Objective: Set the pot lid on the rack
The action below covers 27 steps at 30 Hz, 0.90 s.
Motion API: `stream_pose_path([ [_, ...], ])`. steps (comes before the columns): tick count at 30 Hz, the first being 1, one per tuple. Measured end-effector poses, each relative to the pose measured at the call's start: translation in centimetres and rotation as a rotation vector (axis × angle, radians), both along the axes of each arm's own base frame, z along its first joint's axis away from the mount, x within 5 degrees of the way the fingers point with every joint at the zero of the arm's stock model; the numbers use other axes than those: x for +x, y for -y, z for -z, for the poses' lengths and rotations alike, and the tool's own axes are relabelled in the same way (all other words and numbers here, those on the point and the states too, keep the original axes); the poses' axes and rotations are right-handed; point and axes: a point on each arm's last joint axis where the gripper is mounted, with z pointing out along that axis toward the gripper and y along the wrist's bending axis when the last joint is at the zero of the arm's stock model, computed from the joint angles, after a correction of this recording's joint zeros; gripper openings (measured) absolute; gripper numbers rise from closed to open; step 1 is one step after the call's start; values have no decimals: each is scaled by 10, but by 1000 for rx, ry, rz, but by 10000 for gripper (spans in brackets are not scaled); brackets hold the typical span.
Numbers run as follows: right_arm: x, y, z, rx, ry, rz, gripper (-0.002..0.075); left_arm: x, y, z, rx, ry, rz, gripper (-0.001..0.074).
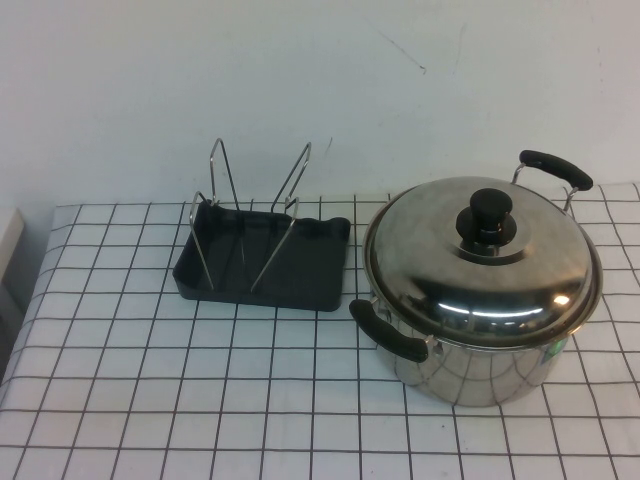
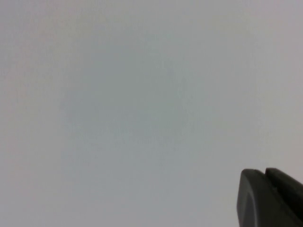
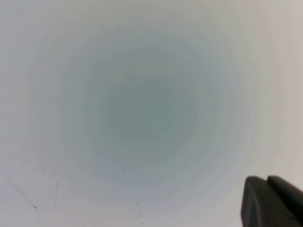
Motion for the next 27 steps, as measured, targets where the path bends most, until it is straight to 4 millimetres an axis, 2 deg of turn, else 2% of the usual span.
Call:
stream_pose_path([
  [4, -1, 0, -2, -13, 19, 8, -2, -4, -2, -7, -22, 85, -11, -2],
  [8, -1, 0, -1, -15, 14, 8, -2, 0, -1, -3, -35, -25, 7, -2],
  [12, 1, 0, -4, -1, -111, 1, -2, -3, 2, -23, 33, -134, 18, -2],
  [16, -5, 1, -27, 84, -287, -6, -2, -7, 4, -48, 107, -243, 31, -2],
  [20, -2, 2, -48, 105, -434, 5, -2, 6, 8, -62, 157, -399, 48, -2],
  [23, 10, 1, -60, 87, -521, -7, -2, 23, 10, -60, 178, -510, 57, -2],
  [27, 32, -4, -72, -43, -615, -62, -2, 38, 13, -53, 195, -597, 67, -2],
])
